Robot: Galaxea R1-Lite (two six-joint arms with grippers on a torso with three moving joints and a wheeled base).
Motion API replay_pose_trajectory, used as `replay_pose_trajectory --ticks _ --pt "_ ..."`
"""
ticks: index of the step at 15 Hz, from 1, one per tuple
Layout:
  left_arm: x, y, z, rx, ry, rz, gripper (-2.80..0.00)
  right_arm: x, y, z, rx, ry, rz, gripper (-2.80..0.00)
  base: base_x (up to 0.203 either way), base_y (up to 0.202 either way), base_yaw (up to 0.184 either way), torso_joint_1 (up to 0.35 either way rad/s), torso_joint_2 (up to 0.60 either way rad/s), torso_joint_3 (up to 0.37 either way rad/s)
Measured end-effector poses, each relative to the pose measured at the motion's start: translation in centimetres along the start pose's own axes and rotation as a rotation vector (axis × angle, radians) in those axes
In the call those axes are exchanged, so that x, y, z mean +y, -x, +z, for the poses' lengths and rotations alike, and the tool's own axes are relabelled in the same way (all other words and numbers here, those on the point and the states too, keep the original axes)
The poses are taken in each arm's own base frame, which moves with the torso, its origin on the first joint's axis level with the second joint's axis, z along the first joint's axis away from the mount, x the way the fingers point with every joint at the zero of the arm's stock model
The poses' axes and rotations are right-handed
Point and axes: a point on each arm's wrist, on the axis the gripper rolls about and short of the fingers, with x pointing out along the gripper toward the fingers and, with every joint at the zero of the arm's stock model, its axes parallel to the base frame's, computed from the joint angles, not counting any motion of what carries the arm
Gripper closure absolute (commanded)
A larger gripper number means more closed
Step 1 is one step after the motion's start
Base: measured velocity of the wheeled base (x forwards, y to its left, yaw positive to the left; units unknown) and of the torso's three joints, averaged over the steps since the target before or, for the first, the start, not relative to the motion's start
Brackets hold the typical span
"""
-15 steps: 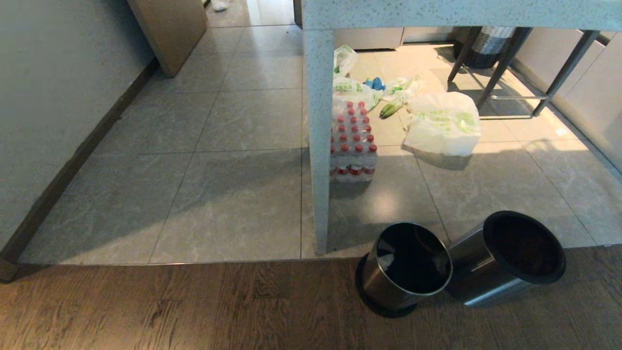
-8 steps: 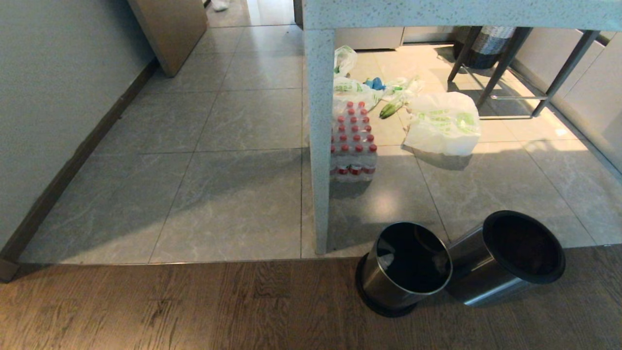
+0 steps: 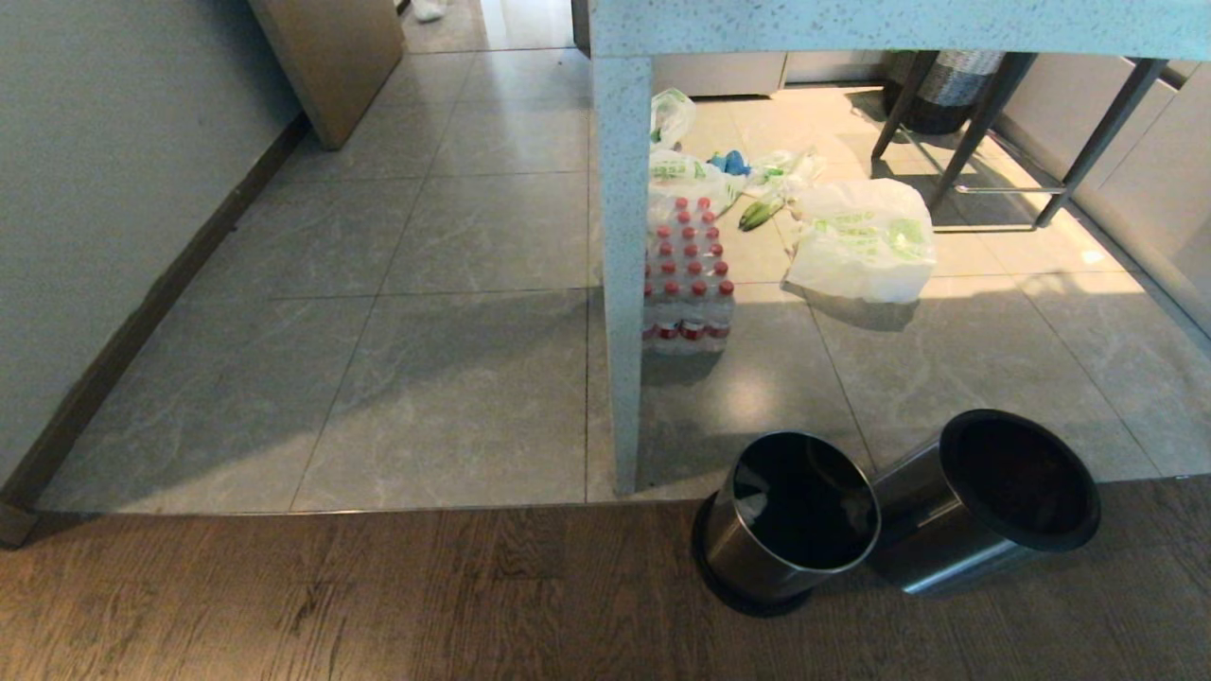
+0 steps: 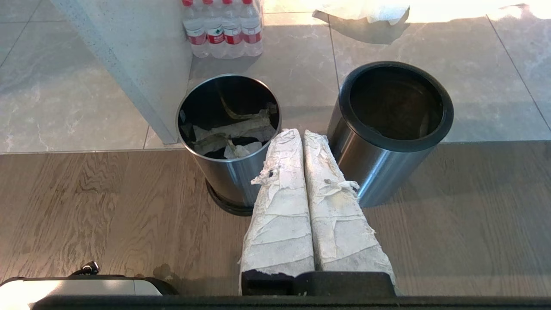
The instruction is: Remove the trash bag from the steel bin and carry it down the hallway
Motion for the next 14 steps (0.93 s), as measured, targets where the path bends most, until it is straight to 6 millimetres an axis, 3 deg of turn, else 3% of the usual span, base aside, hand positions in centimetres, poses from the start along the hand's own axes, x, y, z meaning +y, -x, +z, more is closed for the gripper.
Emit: replay_pose_trajectory --ticks 14 --pt "0.0 0.0 0.0 0.0 0.0 0.0 0.0 0.0 0.0 -0.01 0.001 0.0 0.001 0.0 0.0 0.0 0.0 0.0 0.0 0.0"
